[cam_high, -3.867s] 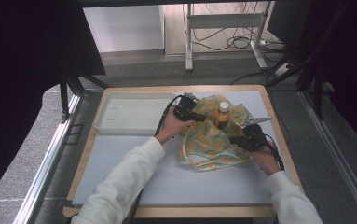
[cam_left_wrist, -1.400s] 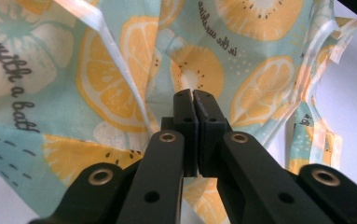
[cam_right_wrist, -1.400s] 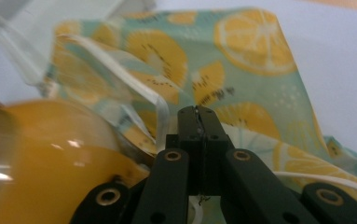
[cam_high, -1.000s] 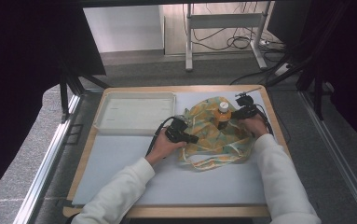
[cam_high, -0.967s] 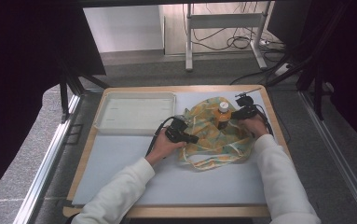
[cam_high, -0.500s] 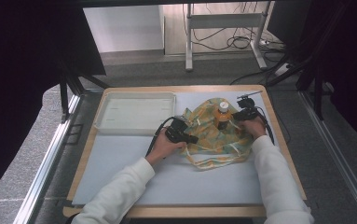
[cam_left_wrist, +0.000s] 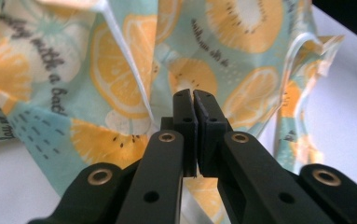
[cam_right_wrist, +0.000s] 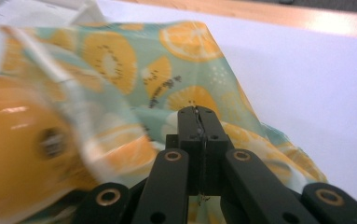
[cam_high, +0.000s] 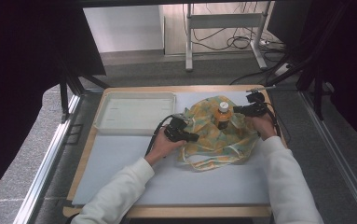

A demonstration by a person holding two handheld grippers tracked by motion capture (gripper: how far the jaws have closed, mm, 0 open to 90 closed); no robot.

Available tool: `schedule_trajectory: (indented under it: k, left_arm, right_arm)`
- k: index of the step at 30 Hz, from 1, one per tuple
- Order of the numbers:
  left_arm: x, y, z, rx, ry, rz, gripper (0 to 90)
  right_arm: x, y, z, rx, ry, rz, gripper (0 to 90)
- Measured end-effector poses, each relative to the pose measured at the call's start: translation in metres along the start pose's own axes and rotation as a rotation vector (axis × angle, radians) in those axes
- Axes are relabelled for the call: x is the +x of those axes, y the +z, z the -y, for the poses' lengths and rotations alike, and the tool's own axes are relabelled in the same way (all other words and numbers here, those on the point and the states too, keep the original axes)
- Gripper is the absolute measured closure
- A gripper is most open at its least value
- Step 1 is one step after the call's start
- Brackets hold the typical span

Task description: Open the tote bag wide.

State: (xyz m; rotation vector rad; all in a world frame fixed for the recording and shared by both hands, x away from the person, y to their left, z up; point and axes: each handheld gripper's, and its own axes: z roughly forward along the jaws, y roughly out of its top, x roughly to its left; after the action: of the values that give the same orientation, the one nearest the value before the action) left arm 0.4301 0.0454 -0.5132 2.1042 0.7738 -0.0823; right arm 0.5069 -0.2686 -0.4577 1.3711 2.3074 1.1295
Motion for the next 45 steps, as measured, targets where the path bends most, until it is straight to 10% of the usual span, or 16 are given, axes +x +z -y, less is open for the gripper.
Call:
schedule_trajectory:
  k: [22, 31, 45]
  left_arm:
    - [-0.026, -0.066, 0.029, -0.082, 0.024, -0.105, 77.9]
    - [-0.031, -0.082, 0.044, -0.101, 0.015, -0.16, 43.8]
    - [-0.029, -0.094, 0.066, -0.077, 0.048, -0.231, 36.5]
  right_arm:
    - [0.028, -0.068, 0.025, -0.094, -0.076, -0.026, 88.7]
    - [0.033, -0.083, 0.033, -0.117, -0.115, -0.055, 61.9]
    - [0.047, -0.086, 0.029, -0.113, -0.145, -0.03, 39.5]
